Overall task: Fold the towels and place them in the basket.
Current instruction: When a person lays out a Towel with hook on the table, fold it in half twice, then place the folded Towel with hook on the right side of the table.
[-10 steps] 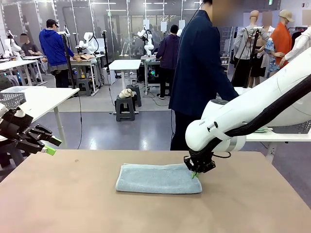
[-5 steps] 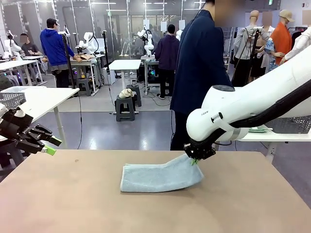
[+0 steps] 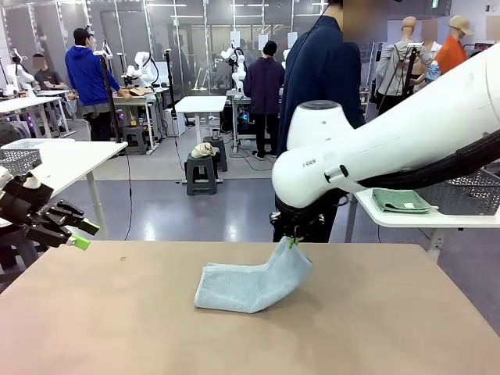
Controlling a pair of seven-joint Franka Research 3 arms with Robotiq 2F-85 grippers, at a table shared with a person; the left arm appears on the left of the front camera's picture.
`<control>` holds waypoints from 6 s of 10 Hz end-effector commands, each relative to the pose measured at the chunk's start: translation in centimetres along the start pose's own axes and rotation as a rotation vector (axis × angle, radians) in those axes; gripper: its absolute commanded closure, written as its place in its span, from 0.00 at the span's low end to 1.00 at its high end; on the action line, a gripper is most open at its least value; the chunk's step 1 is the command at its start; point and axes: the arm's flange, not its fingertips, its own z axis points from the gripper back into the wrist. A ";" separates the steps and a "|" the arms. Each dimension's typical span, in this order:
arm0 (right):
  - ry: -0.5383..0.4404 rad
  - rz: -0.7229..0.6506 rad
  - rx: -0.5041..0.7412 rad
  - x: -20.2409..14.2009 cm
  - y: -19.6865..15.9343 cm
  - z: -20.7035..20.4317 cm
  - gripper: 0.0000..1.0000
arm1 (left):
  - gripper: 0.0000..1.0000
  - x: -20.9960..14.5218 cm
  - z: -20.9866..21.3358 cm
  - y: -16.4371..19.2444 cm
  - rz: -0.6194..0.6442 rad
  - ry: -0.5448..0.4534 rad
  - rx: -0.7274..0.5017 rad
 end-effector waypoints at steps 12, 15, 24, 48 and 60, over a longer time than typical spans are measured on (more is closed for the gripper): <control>0.097 -0.012 -0.061 -0.3 19.3 -7.2 1.00 | 0.35 0.0 0.1 0.0 -0.001 -0.004 0.001; 0.064 -0.041 -0.053 -0.4 20.2 -8.9 1.00 | 0.35 0.0 0.1 0.0 -0.001 -0.004 0.001; 0.102 -0.057 0.006 -0.9 19.1 -7.6 0.22 | 0.35 0.0 0.1 0.0 -0.001 -0.004 0.001; 0.104 -0.062 0.201 -3.6 3.9 -1.8 0.17 | 0.35 0.0 0.1 0.0 -0.001 -0.004 0.001; -0.002 -0.088 0.095 -3.1 5.6 -9.9 0.16 | 0.35 0.0 0.1 0.0 -0.001 -0.004 0.001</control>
